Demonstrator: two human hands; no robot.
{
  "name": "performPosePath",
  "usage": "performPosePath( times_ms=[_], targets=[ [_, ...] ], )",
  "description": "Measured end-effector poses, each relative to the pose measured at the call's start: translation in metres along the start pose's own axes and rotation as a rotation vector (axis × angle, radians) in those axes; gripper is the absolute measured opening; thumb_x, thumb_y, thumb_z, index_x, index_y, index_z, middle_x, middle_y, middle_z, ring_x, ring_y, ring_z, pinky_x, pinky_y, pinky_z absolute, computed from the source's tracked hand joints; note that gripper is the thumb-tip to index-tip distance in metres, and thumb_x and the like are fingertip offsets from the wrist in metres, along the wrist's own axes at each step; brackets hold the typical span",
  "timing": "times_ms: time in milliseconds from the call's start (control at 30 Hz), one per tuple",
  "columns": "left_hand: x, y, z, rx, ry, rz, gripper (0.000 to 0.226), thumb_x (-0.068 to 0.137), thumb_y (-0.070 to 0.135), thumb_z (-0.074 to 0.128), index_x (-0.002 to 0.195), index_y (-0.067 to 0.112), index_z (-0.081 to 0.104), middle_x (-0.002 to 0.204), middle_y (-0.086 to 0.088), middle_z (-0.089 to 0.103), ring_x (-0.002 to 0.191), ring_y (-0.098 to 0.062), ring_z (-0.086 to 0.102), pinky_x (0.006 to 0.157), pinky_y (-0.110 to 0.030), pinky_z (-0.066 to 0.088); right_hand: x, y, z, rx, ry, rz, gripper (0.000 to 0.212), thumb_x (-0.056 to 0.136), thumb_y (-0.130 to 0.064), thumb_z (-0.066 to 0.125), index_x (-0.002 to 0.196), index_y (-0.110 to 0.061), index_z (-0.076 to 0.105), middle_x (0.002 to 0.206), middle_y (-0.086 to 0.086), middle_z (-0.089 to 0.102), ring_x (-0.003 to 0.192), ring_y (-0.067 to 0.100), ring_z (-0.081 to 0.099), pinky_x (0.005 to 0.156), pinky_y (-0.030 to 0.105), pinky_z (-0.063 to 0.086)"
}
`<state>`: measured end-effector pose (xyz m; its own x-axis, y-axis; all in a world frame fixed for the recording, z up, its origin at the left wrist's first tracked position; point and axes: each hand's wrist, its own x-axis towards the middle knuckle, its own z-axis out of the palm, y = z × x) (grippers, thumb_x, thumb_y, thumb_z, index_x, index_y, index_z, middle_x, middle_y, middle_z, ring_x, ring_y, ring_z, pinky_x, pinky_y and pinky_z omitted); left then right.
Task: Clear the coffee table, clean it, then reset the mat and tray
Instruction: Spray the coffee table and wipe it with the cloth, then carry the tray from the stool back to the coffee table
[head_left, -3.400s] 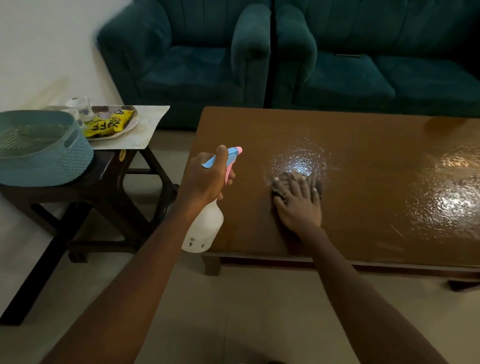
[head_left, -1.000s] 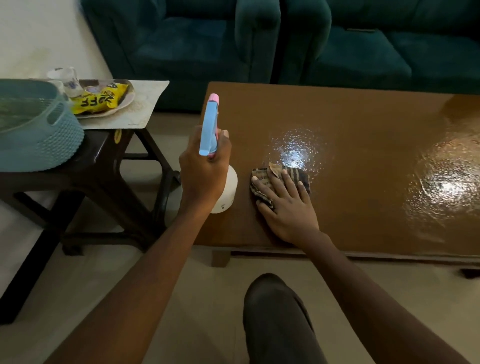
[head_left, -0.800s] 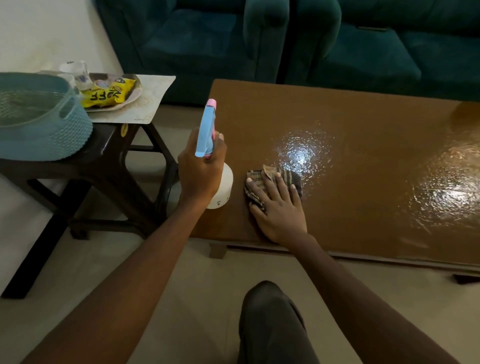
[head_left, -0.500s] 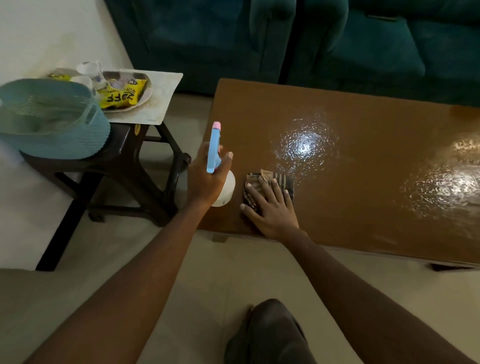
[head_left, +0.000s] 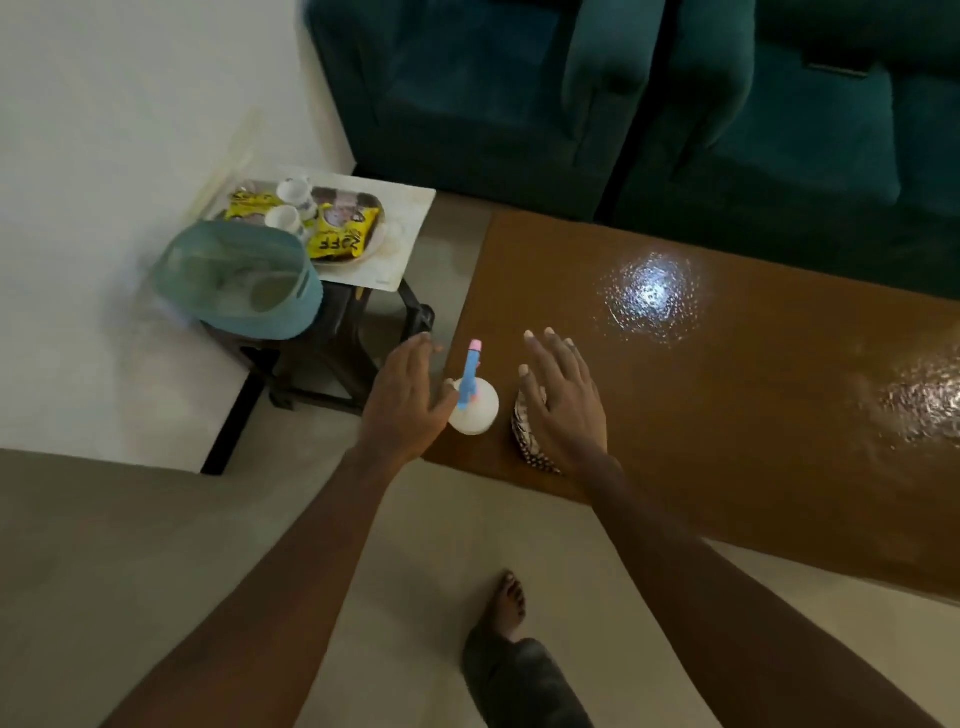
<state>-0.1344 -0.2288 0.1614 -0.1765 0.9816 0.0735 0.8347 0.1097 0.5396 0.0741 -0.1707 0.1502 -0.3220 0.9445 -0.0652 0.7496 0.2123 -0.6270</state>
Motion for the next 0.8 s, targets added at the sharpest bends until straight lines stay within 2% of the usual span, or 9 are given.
performPosePath(
  times_ms=[167,367,567,800],
  targets=[
    [0.009,0.026,-0.045,0.128,0.032,-0.010,0.058,0.094,0.040,0.039,0.139,0.005,0.046,0.143,-0.015,0.048,0.135,-0.027,0.043,0.110,-0.039,0.039,0.012,-0.050,-0.026,0.008,-0.026,-0.094,0.050,0.104,-0.051,0.030,0.153,-0.036,0.031,0.162,-0.011,0.026,0.152,0.011,0.006,0.120,0.037,0.016],
    [0.008,0.029,-0.095,0.169,0.099,-0.040,0.062,0.097,0.045,0.033,0.144,0.006,0.040,0.147,-0.014,0.045,0.139,-0.027,0.038,0.112,-0.039,0.037,0.028,-0.109,-0.040,-0.035,-0.042,-0.168,0.049,0.105,-0.047,0.031,0.152,-0.034,0.033,0.163,-0.008,0.024,0.153,0.014,0.005,0.119,0.038,0.016],
    [0.020,-0.009,-0.144,0.227,0.137,-0.121,0.060,0.098,0.041,0.037,0.143,0.003,0.039,0.147,-0.017,0.045,0.139,-0.030,0.038,0.112,-0.042,0.036,0.049,-0.164,-0.032,-0.013,-0.098,-0.213,0.049,0.107,-0.044,0.028,0.154,-0.034,0.028,0.164,-0.006,0.019,0.153,0.015,0.001,0.121,0.037,0.012],
    [0.056,-0.073,-0.200,0.231,0.132,-0.127,0.065,0.095,0.045,0.033,0.143,0.002,0.042,0.147,-0.017,0.045,0.140,-0.030,0.036,0.112,-0.044,0.036,0.095,-0.226,0.001,0.031,-0.085,-0.205,0.055,0.101,-0.055,0.022,0.153,-0.038,0.029,0.164,-0.008,0.021,0.153,0.013,0.004,0.120,0.040,0.016]
  ],
)
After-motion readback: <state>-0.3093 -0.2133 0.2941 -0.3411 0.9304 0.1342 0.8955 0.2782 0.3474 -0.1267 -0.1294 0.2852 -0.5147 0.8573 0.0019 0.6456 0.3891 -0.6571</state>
